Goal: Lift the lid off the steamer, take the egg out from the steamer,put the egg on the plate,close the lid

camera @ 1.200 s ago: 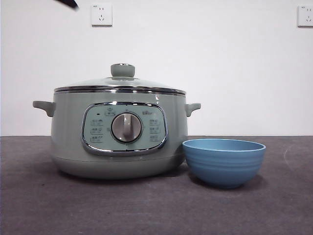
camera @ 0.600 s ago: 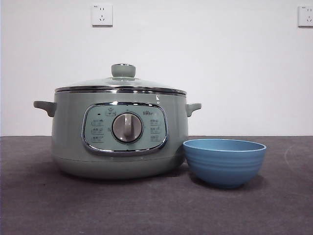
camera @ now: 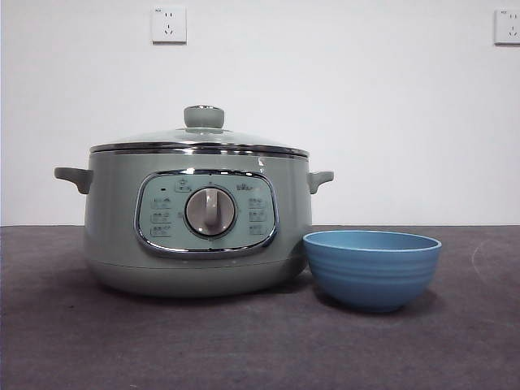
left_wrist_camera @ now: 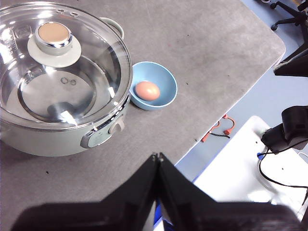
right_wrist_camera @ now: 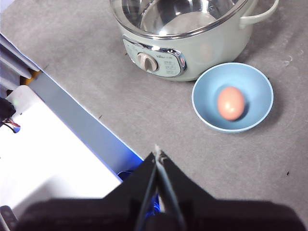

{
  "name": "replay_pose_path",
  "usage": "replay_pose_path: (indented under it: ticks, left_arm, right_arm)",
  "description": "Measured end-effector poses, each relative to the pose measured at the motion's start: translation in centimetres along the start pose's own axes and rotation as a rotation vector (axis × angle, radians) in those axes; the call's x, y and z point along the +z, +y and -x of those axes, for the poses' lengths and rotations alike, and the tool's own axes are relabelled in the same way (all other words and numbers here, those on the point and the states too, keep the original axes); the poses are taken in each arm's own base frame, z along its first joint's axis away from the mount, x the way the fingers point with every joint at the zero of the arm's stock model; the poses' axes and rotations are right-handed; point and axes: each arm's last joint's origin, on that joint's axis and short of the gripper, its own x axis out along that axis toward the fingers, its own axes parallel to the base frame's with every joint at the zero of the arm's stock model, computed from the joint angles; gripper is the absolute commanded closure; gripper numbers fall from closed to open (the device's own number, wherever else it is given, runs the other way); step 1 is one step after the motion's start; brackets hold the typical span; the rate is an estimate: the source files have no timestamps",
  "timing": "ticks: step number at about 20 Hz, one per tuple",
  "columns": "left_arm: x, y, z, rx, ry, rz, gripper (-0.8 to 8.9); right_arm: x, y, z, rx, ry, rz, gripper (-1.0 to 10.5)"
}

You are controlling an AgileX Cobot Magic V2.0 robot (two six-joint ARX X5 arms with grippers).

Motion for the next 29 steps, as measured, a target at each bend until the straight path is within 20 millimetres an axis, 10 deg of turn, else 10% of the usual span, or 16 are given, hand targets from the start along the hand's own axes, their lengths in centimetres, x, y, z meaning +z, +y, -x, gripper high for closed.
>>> replay_pose_path:
  ticks: [7, 12, 22, 29]
  left_arm:
    - [0.8, 0.1, 0.1, 0.056, -0.090, -0.070, 8.17]
    - [1.5, 1.3, 2.2, 0.240, -0.595, -0.375, 8.17]
    - [-14.0, 8.5, -6.0, 0.704, -0.729, -0.287, 8.17]
    - [-19.9, 10.7, -9.8, 0.838, -0.742, -0.076, 8.17]
  right_arm:
    - [0.0, 0.0, 0.0, 0.000, 0.000, 0.000, 9.5]
    - [0.0, 0.0, 0.0, -0.001, 0.001, 0.000, 9.5]
    - [0.0, 0.0, 0.0, -0.001, 0.000, 0.000, 9.5]
    - [0.0, 0.0, 0.0, -0.001, 0.000, 0.000, 9.5]
